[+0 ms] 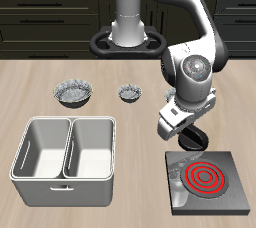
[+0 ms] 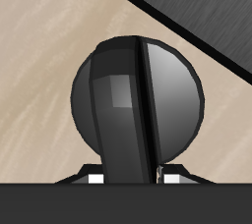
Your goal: Turn off the flat stove and place the smallest bowl on it
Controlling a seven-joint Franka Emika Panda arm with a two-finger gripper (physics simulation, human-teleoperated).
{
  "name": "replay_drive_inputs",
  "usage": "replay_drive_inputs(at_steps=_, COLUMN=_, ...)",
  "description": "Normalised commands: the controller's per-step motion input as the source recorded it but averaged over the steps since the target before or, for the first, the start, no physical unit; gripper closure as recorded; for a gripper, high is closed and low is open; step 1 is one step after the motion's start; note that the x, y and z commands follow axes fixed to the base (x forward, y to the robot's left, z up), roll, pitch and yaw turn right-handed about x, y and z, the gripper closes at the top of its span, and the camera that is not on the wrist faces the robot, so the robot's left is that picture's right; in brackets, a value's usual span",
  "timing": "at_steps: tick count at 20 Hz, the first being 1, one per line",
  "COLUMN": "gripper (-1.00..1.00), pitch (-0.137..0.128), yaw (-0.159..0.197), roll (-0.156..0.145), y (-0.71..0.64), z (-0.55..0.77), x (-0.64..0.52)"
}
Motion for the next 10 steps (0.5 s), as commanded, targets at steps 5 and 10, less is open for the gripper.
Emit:
replay_drive_inputs(at_steps=5, gripper=1.00, pitch=-0.049, yaw=-0.152, roll=-0.011, y=-0.04, z=0.28, x=0.12)
replay_drive_inputs(at_steps=10, gripper=1.00, pitch=-0.039, yaw=-0.118, roll=-0.007, y=-0.07, z=0.18, x=0.12)
